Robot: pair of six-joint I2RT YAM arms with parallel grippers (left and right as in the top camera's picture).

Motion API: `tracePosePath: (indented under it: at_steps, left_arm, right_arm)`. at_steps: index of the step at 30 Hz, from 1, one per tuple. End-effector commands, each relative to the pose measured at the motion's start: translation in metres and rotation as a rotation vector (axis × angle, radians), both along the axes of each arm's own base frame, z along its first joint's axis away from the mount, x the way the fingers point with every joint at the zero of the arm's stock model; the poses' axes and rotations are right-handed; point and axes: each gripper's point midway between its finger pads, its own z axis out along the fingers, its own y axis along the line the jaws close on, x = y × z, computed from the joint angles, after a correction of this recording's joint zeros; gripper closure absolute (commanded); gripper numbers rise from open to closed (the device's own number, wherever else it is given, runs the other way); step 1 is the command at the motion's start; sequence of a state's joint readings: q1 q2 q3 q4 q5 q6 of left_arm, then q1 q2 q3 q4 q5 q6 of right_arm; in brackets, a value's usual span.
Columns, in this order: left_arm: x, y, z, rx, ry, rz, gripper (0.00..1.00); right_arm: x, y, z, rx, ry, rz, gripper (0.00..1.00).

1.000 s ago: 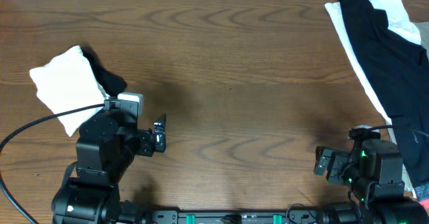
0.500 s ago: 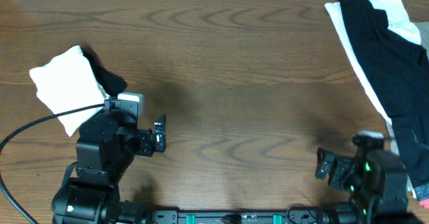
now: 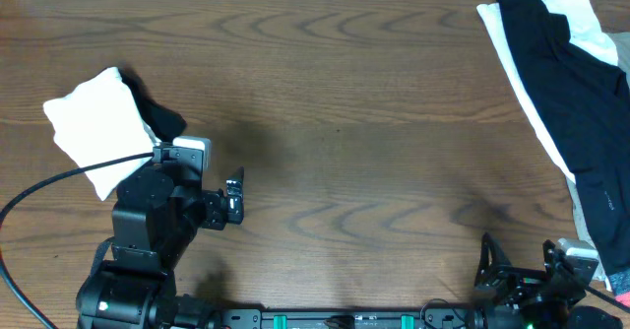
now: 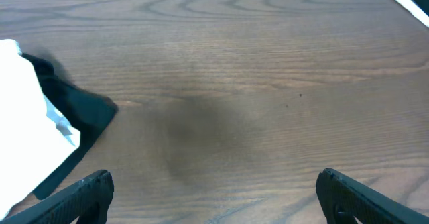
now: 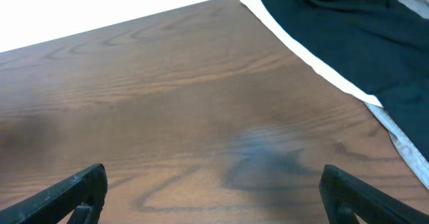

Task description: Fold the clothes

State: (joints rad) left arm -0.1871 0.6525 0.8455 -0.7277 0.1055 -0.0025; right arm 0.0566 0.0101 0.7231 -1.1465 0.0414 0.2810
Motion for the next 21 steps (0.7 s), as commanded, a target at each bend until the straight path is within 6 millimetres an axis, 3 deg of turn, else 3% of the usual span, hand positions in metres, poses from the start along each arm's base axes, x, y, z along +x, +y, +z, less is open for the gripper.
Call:
tracePosePath:
  at_steps: [1, 11, 17, 21]
  left_arm:
    - [0.0, -0.002, 0.001, -0.011, -0.002, -0.004, 0.02]
    - [0.0, -0.002, 0.001, -0.011, -0.002, -0.004, 0.02]
    - [0.0, -0.002, 0.001, -0.011, -0.002, -0.005, 0.02]
    - [0.0, -0.002, 0.001, -0.011, -0.002, -0.005, 0.02]
  right_arm:
    - [0.003, -0.003, -0.008, 0.006, 0.015, -0.024, 0.01]
    - [0.006, -0.007, -0.015, -0.007, 0.028, -0.047, 0.01]
    - [0.015, -0.017, 0.005, -0.095, -0.058, -0.073, 0.01]
    - [0.025, -0.017, 0.003, -0.151, -0.076, -0.052, 0.01]
